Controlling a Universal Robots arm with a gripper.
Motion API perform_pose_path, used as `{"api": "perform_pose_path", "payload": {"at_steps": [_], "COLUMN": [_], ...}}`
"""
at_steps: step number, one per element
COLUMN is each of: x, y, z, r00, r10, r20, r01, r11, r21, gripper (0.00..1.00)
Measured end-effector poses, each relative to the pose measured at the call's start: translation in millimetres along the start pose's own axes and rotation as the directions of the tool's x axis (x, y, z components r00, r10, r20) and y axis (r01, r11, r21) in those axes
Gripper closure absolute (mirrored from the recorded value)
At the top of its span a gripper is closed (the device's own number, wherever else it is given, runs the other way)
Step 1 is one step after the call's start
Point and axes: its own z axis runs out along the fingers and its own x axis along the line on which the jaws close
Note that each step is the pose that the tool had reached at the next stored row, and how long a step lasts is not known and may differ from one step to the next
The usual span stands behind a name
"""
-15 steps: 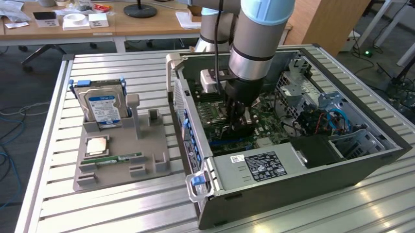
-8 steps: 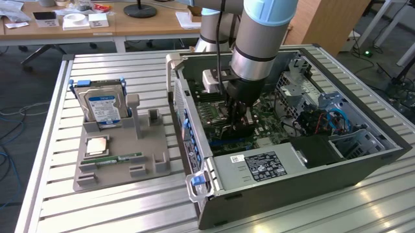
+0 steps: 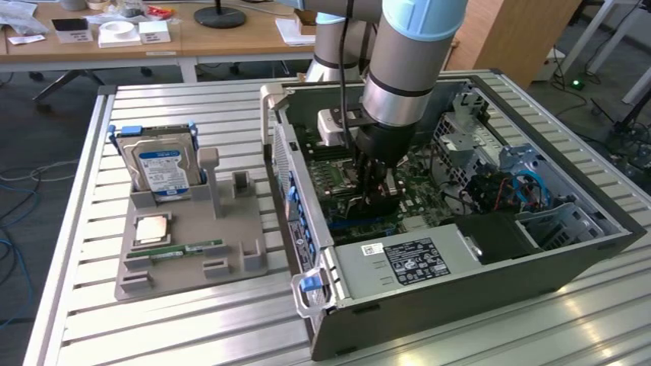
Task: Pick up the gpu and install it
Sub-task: 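Insert the gpu into the slot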
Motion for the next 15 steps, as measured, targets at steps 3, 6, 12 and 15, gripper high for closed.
{"api": "perform_pose_path", "payload": {"at_steps": [3,6,12,15], "x": [0.0,0.0,0.0,0.0], "y": [0.0,0.0,0.0,0.0], "z": [0.0,0.0,0.0,0.0], "r00": [1.0,1.0,1.0,1.0], "r10": [0.0,0.0,0.0,0.0], "r20": [0.0,0.0,-0.0001,0.0], "r01": [0.0,0.0,0.0,0.0], "r11": [1.0,1.0,1.0,1.0], "r21": [0.0,0.0,0.0,0.0], "gripper": [0.67,0.67,0.75,0.75]}}
